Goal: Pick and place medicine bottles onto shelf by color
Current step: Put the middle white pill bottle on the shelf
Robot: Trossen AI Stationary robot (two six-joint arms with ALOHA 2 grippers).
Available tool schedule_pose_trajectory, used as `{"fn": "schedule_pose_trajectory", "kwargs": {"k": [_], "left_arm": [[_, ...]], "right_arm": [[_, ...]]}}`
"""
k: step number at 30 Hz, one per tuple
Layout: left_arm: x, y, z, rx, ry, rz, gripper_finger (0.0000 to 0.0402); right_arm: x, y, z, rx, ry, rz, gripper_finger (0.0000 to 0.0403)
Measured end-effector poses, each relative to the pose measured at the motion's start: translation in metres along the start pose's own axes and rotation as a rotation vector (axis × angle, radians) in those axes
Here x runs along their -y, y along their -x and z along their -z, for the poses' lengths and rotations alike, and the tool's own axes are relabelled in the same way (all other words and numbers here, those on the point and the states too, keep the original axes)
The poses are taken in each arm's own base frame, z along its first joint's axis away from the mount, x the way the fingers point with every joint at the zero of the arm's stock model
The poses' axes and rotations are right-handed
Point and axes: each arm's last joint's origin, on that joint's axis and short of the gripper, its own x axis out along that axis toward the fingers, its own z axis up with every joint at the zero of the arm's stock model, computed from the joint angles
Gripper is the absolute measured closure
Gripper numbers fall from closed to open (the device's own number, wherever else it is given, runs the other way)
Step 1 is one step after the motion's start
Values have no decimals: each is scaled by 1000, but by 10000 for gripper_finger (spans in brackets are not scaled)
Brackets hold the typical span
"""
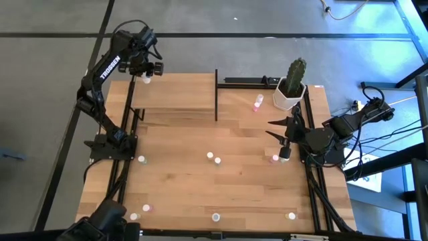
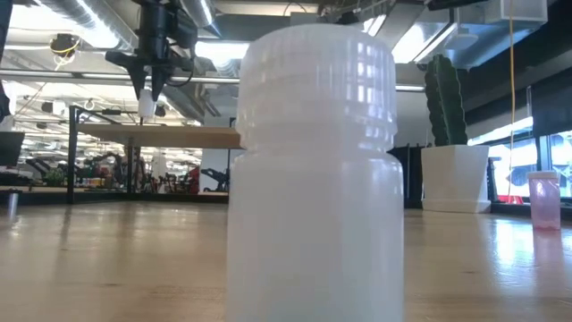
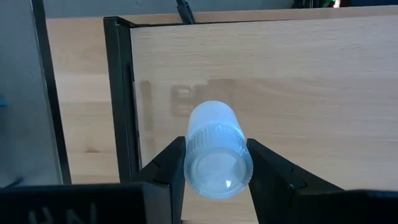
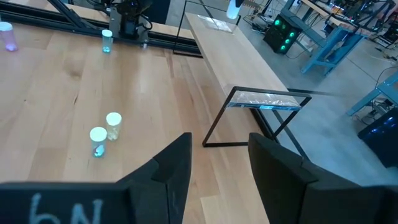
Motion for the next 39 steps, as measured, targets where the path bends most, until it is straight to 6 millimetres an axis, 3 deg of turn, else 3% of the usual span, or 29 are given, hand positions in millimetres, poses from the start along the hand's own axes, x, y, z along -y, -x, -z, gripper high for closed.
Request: {"fn": "schedule_pose_trajectory", "kwargs": {"k": [15, 39], "left_arm": [[3, -25, 2, -55, 3, -18, 279], [0, -34, -13, 19, 200, 3, 279]], "right_arm": [[0, 0, 0, 0, 0, 0, 242], [0, 0, 0, 0, 0, 0, 242]]}}
